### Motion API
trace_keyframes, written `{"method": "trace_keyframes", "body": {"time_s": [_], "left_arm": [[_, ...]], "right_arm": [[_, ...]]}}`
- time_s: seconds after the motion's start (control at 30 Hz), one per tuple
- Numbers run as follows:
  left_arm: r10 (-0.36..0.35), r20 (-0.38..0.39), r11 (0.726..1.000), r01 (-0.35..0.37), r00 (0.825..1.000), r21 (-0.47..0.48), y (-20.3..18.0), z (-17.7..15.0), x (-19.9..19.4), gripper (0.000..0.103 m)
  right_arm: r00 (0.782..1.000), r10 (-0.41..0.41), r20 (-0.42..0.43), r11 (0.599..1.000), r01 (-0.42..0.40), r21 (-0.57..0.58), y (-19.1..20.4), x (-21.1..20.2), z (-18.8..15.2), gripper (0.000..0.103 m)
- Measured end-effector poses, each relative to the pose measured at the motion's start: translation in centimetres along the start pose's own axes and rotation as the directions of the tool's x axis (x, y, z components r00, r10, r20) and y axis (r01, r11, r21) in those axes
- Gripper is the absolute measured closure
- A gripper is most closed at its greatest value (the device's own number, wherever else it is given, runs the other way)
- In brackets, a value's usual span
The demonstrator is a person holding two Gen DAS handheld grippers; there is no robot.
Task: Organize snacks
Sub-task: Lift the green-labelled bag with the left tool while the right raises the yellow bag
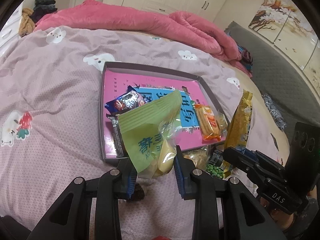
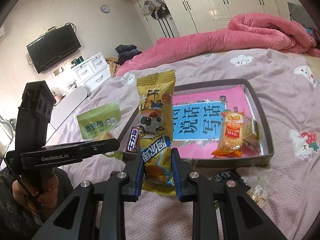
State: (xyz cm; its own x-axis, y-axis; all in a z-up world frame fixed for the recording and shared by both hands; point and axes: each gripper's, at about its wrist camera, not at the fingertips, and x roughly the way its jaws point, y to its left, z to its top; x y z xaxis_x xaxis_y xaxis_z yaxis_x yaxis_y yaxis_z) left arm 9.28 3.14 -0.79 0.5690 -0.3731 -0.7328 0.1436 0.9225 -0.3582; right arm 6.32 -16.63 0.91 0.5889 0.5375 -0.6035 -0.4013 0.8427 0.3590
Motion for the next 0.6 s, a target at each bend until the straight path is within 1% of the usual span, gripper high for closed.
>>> {"method": "trace_keyframes", "body": {"time_s": [0.17,0.4,0.6], "left_arm": [[0.008,0.034,1.000,-0.009,0.999,0.003,0.0,0.3,-0.6,0.069],[0.019,0.052,1.000,-0.020,0.998,0.010,-0.1,0.4,-1.1,0.069],[0.026,0.062,1.000,-0.027,0.998,0.016,-0.3,0.7,-1.2,0.069]], "right_arm": [[1.000,-0.004,0.014,1.000,0.004,-0.001,-0.1,-0.3,0.1,0.077],[0.999,-0.034,0.035,0.999,0.035,-0.034,0.1,-0.5,0.4,0.077],[0.998,-0.034,0.053,0.998,0.037,-0.042,0.1,-0.8,0.8,0.077]]}}
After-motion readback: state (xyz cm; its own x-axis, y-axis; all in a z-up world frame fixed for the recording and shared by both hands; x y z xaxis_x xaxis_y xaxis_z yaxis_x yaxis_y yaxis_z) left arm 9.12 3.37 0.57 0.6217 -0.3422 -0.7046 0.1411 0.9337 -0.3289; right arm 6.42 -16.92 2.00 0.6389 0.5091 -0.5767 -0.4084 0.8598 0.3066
